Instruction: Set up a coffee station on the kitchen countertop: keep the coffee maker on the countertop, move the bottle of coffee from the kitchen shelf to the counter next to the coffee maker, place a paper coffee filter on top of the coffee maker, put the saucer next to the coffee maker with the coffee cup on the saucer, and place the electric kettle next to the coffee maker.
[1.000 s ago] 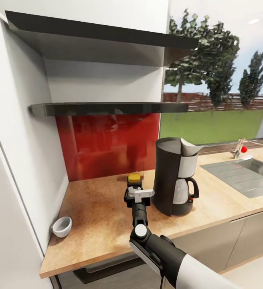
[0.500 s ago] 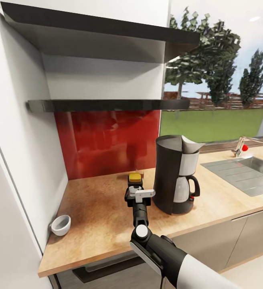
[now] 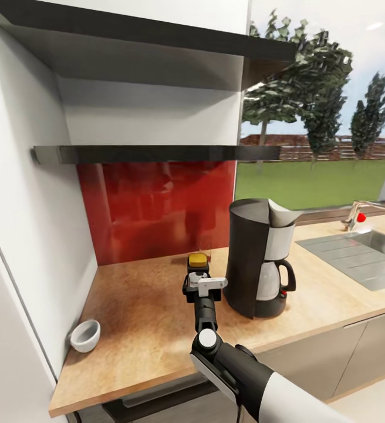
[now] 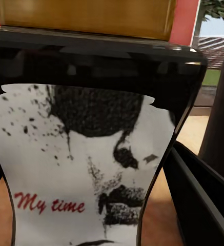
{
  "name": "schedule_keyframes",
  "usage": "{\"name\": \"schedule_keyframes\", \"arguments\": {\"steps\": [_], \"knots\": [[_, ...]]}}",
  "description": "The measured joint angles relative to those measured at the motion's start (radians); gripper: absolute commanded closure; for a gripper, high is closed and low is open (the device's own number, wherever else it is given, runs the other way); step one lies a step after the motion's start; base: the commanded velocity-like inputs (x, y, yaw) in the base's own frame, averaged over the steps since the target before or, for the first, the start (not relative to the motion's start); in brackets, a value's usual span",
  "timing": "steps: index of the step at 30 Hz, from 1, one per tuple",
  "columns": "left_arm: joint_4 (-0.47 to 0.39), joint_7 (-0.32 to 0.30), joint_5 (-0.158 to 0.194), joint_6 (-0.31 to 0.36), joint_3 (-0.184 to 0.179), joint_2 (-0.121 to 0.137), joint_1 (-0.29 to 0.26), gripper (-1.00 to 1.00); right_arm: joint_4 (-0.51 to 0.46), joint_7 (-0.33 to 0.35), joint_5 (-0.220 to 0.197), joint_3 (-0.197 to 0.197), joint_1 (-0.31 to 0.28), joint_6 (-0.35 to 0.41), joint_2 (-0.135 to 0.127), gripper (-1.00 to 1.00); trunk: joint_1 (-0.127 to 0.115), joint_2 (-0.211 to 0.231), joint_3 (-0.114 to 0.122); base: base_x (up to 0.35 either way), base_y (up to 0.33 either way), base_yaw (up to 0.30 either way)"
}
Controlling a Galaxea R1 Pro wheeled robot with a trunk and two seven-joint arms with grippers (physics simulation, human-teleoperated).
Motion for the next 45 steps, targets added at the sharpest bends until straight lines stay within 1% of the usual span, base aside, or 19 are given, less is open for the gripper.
{"name": "schedule_keyframes", "arguments": {"steps": [10,18,45], "knots": [[0.0,-0.004,0.0,0.005,0.0,-0.001,0.0,-1.0,-0.001,-0.001,0.0,0.0,0.0,0.0,0.0,1.0,0.0,0.0,0.0,0.015,0.0,-0.002],[0.001,-0.007,0.0,0.005,0.0,-0.001,0.0,-1.0,-0.002,-0.001,0.0,0.0,0.0,0.0,0.001,1.0,0.0,0.0,0.0,0.124,0.0,-0.155],[0.0,0.002,0.0,0.007,0.001,-0.002,0.0,-1.0,0.0,0.001,0.002,0.001,0.0,0.0,0.001,1.0,0.0,0.0,0.0,0.018,0.0,-0.003]]}}
